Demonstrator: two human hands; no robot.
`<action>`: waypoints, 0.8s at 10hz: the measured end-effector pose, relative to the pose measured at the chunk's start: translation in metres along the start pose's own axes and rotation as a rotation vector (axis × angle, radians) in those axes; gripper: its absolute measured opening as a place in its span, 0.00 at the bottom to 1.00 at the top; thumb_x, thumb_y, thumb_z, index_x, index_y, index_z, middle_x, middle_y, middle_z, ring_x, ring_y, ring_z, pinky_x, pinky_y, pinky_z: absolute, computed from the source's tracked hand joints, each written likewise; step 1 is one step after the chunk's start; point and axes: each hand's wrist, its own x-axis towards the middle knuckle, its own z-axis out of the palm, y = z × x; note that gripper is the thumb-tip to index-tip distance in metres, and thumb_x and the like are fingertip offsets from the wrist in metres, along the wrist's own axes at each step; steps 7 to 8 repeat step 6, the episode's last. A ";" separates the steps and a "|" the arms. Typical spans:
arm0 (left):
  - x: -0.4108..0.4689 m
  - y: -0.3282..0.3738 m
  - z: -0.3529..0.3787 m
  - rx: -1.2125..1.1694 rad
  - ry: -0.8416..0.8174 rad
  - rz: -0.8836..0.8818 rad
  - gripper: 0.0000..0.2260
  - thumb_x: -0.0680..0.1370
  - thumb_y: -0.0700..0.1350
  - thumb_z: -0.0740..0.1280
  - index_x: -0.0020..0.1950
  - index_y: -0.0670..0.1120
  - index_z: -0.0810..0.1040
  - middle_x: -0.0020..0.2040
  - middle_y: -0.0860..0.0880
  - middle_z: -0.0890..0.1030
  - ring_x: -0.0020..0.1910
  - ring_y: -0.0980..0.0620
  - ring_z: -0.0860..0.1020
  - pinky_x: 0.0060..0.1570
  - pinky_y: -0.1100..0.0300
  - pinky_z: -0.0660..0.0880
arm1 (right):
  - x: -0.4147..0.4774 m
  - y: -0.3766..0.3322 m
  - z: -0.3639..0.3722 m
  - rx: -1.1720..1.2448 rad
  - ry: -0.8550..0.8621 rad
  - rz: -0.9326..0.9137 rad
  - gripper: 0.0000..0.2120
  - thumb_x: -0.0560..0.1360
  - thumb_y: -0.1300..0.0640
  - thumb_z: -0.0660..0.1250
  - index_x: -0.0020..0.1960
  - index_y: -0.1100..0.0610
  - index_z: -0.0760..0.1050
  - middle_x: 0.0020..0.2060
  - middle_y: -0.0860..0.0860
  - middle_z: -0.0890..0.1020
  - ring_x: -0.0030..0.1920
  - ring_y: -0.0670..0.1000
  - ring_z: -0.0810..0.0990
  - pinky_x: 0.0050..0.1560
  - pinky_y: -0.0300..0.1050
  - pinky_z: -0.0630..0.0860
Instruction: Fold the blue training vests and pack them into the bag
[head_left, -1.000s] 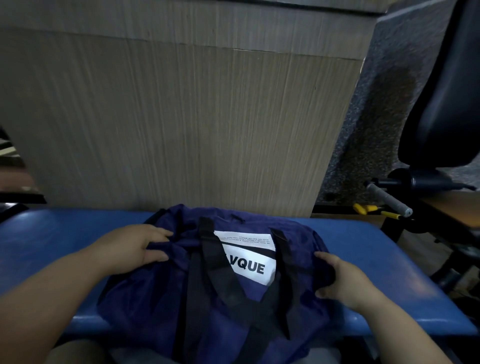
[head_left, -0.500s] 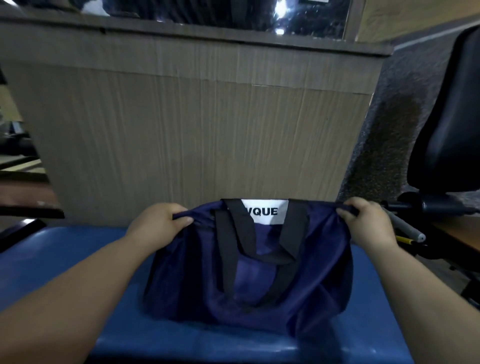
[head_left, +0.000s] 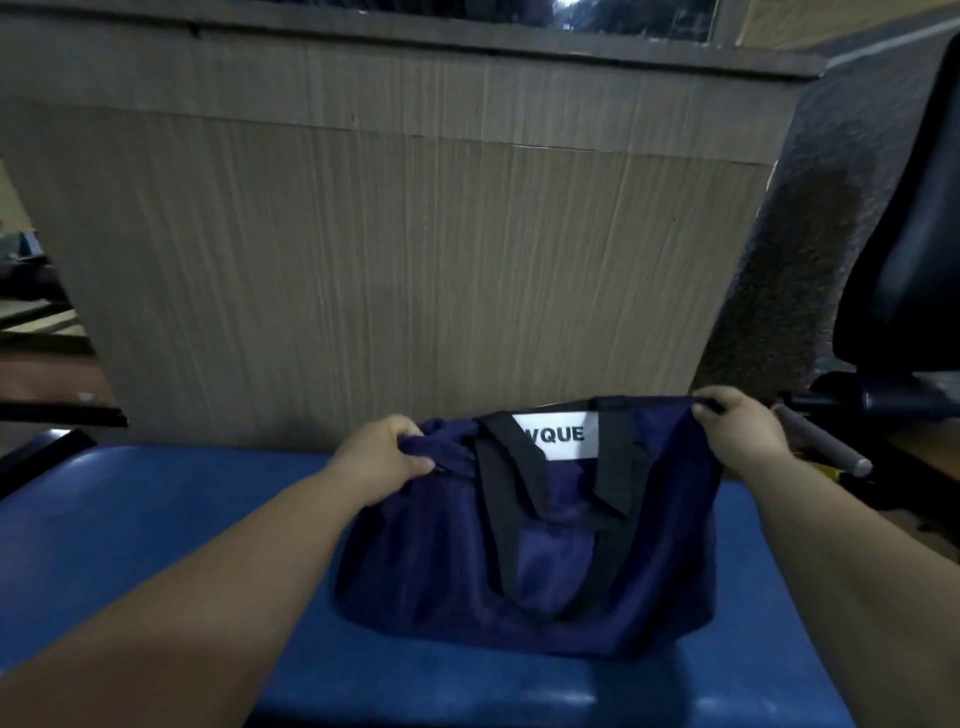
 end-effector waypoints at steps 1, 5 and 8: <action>-0.002 0.007 -0.001 -0.312 -0.181 -0.015 0.13 0.77 0.51 0.71 0.60 0.53 0.74 0.53 0.59 0.76 0.50 0.61 0.75 0.47 0.67 0.72 | -0.007 0.029 0.008 0.202 -0.057 0.092 0.23 0.80 0.49 0.65 0.73 0.51 0.66 0.67 0.57 0.74 0.63 0.60 0.74 0.62 0.56 0.75; 0.032 0.036 0.018 0.536 0.116 -0.040 0.15 0.80 0.61 0.58 0.62 0.60 0.77 0.63 0.54 0.78 0.65 0.49 0.72 0.64 0.49 0.60 | -0.048 0.068 0.028 0.147 -0.060 0.086 0.25 0.76 0.56 0.71 0.71 0.56 0.68 0.63 0.55 0.78 0.61 0.60 0.76 0.54 0.49 0.73; 0.035 0.048 -0.002 0.526 0.210 0.019 0.17 0.81 0.62 0.56 0.64 0.58 0.77 0.63 0.52 0.78 0.63 0.48 0.73 0.61 0.49 0.61 | -0.039 0.046 0.014 0.070 0.047 -0.037 0.17 0.79 0.54 0.67 0.67 0.56 0.73 0.60 0.55 0.81 0.60 0.60 0.77 0.53 0.48 0.71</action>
